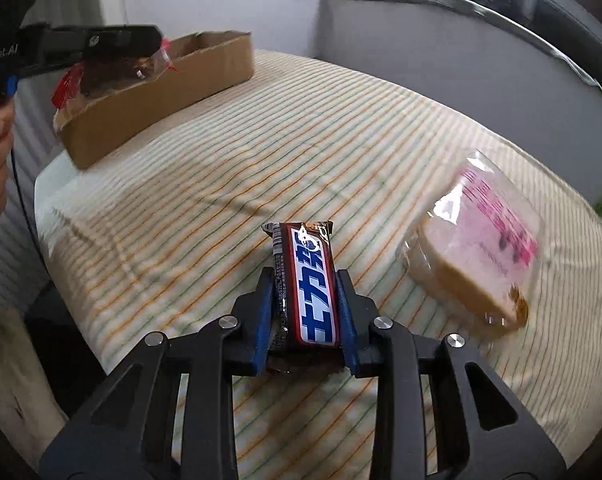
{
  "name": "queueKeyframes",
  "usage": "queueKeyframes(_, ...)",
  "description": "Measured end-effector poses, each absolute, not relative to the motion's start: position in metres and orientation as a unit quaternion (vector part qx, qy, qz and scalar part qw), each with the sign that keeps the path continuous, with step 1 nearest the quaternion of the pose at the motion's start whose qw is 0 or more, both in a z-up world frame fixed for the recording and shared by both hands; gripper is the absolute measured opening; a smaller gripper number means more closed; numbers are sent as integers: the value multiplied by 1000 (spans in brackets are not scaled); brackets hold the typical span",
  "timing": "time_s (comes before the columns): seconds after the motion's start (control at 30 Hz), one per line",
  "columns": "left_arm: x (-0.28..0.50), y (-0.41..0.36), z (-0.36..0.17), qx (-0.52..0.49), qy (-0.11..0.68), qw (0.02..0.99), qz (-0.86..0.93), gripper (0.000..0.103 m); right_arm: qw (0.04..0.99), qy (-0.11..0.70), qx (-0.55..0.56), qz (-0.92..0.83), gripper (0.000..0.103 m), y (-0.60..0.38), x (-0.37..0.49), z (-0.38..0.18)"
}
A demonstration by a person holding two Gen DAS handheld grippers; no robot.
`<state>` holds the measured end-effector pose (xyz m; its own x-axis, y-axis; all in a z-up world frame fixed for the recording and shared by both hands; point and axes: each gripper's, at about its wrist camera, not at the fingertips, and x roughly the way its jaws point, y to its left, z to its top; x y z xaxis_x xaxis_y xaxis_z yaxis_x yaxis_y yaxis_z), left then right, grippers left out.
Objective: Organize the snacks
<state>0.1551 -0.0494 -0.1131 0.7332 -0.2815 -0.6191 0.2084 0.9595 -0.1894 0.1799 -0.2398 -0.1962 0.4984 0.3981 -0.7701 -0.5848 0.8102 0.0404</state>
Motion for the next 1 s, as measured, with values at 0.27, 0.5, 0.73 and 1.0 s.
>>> queueKeyframes(0.27,141,-61,-80,-24,294,946,-135,29,921,299,-43,244,30,-253,144,-118)
queueKeyframes(0.5,125,-57,-46,-13,242,961,-131,29,942,252,-36,218,30,-238,143,-69)
queueKeyframes(0.73,115,-38,-37,-19,223,967,-123,29,939,257,-47,223,30,-211,142,-66)
queueKeyframes(1.0,104,11,-43,-47,219,971,-89,29,924,272,-62,262,30,-150,147,-71)
